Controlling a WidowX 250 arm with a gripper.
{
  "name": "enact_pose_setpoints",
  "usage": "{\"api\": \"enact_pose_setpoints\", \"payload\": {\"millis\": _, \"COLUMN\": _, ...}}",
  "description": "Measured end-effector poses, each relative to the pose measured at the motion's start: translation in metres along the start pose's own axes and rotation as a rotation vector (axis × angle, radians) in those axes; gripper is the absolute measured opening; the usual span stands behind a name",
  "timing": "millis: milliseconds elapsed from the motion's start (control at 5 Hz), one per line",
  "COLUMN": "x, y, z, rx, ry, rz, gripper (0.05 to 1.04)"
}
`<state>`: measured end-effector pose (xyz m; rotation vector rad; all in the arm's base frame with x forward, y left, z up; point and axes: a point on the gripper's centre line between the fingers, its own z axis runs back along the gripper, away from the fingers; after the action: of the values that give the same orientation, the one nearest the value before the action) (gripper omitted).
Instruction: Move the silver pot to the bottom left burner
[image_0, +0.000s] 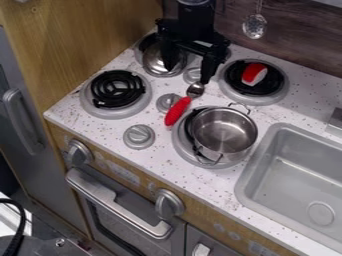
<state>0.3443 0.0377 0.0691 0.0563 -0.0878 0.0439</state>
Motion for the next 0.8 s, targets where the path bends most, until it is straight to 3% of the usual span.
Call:
{"api": "enact_pose_setpoints", "payload": {"millis": 400, "x": -0.007, "y": -0.017, "z": -0.026, "rx": -0.003, "ry": 0.072, "rz": -0.065, "gripper": 0.995}}
{"api": "enact_pose_setpoints", "payload": {"millis": 800, "x": -0.003, "y": -0.082, "z": -0.034, "rx": -0.024, "ry": 0.021, "rz": -0.209, "gripper": 0.995}}
